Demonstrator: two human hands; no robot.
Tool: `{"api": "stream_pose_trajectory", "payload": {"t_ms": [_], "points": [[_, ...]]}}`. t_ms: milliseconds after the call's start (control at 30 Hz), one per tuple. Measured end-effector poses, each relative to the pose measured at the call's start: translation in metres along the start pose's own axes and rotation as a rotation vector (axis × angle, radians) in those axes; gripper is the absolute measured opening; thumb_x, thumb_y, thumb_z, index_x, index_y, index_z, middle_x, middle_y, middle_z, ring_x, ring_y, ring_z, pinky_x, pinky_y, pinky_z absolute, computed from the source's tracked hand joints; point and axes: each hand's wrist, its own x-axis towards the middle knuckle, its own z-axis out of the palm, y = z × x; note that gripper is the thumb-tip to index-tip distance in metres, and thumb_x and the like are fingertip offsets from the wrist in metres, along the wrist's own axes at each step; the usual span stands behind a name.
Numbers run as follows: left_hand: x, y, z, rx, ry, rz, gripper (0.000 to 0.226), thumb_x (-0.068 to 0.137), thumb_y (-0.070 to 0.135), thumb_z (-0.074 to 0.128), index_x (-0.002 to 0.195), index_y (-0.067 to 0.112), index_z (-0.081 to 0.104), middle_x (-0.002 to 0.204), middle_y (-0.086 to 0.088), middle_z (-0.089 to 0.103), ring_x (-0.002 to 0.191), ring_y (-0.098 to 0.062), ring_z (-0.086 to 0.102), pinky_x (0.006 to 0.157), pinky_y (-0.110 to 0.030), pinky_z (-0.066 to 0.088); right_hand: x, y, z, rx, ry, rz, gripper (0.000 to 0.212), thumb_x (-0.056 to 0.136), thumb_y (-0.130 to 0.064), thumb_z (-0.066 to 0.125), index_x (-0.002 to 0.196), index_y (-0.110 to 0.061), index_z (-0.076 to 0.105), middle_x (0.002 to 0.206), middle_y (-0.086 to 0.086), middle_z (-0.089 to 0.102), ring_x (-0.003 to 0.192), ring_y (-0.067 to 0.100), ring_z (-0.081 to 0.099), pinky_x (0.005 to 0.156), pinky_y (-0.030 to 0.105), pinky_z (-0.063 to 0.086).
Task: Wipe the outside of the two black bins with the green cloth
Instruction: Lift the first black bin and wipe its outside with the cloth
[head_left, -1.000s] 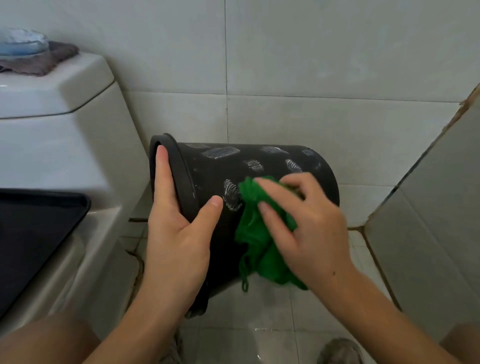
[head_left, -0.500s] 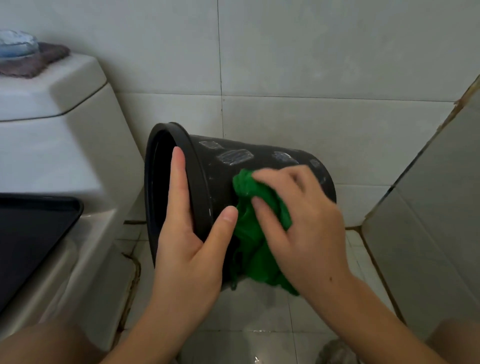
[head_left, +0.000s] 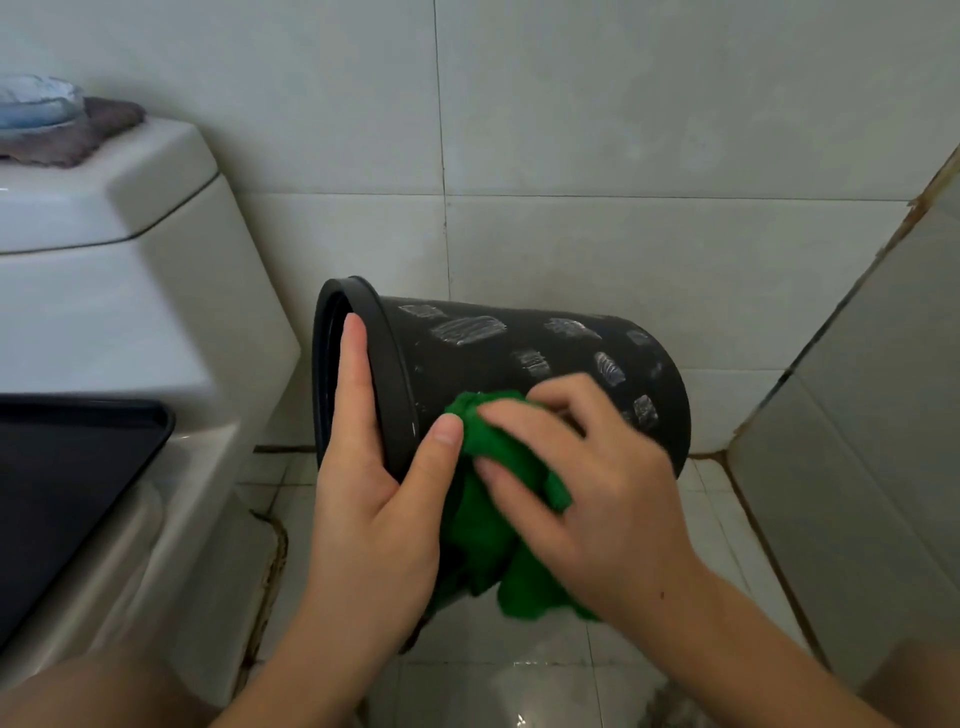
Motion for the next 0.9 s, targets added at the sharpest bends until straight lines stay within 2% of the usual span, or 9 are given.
{"api": "stream_pose_trajectory", "payload": {"t_ms": [133,200,333,400,467,567,667,800,900], "points": [[0.0,0.0,0.002,-0.01,-0.036,0.024,0.07,0.084,0.013,0.052,0.138,0.043,0.021,0.123,0.044,0.052,0.116,0.017,0.051,0.087,-0.001,0.041,0.023,0.015,-0.003,-0.051,0.064,0.191,0.033,0.092,-0.041,0.051,0.114,-0.024,0.068,0.096,-0.006,0.056,0.079,0.003,0.051,0.065,0.017,0.045],[0.0,0.001,0.003,0.017,-0.039,0.039,0.07,0.084,0.014,0.052,0.139,0.043,0.02,0.134,0.035,0.048,0.119,0.016,0.049,0.09,-0.002,0.04,0.014,0.007,-0.001,-0.051,0.06,0.142,0.032,0.093,-0.037,0.053,0.115,-0.02,0.069,0.097,-0.003,0.055,0.078,0.004,0.051,0.064,0.015,0.044],[0.002,0.0,0.001,-0.004,-0.043,0.028,0.071,0.085,0.014,0.052,0.142,0.041,0.02,0.144,0.014,0.046,0.12,0.011,0.052,0.09,-0.003,0.041,0.002,0.0,-0.001,0.018,0.042,0.014,0.03,0.093,-0.033,0.056,0.115,-0.016,0.07,0.097,0.003,0.058,0.078,0.012,0.057,0.061,0.027,0.052],[0.002,-0.001,0.002,-0.003,-0.08,0.027,0.071,0.086,0.015,0.052,0.141,0.045,0.02,0.146,0.015,0.045,0.123,0.009,0.05,0.092,-0.005,0.042,0.018,0.01,-0.003,-0.019,0.072,0.136,0.033,0.092,-0.039,0.053,0.114,-0.023,0.071,0.095,-0.003,0.058,0.077,0.01,0.056,0.061,0.03,0.051],[-0.001,-0.001,0.004,0.013,-0.108,0.042,0.07,0.087,0.016,0.051,0.141,0.046,0.018,0.146,0.018,0.042,0.126,0.009,0.047,0.094,-0.005,0.041,0.027,0.015,-0.005,-0.067,0.065,0.208,0.034,0.091,-0.042,0.05,0.115,-0.027,0.069,0.094,-0.007,0.056,0.078,0.006,0.054,0.063,0.024,0.048],[-0.003,-0.001,0.004,0.035,-0.112,0.055,0.068,0.088,0.018,0.05,0.142,0.045,0.017,0.147,0.019,0.041,0.126,0.011,0.046,0.096,-0.004,0.039,0.009,0.0,-0.001,-0.041,0.051,0.11,0.032,0.092,-0.034,0.054,0.117,-0.02,0.069,0.096,-0.002,0.055,0.076,0.006,0.052,0.063,0.015,0.044],[0.0,-0.002,0.001,0.008,-0.073,0.046,0.067,0.086,0.021,0.05,0.142,0.042,0.019,0.144,0.021,0.043,0.122,0.014,0.048,0.092,-0.002,0.039,-0.001,-0.007,0.0,0.014,0.011,-0.018,0.03,0.093,-0.031,0.057,0.117,-0.017,0.069,0.097,0.003,0.058,0.076,0.011,0.057,0.06,0.023,0.051],[0.003,-0.002,0.004,-0.014,-0.079,0.042,0.066,0.087,0.017,0.049,0.14,0.042,0.019,0.144,0.021,0.041,0.124,0.013,0.047,0.092,-0.003,0.039,0.025,0.01,-0.002,-0.077,0.092,0.142,0.033,0.092,-0.038,0.052,0.115,-0.022,0.07,0.095,-0.003,0.057,0.076,0.009,0.055,0.059,0.026,0.049],[0.002,-0.001,0.004,0.004,-0.052,0.039,0.068,0.087,0.018,0.05,0.143,0.041,0.019,0.146,0.018,0.041,0.125,0.011,0.047,0.094,-0.004,0.039,0.008,0.001,0.001,-0.09,0.094,0.068,0.032,0.094,-0.032,0.054,0.117,-0.017,0.069,0.097,0.002,0.057,0.076,0.01,0.055,0.059,0.021,0.048]]}}
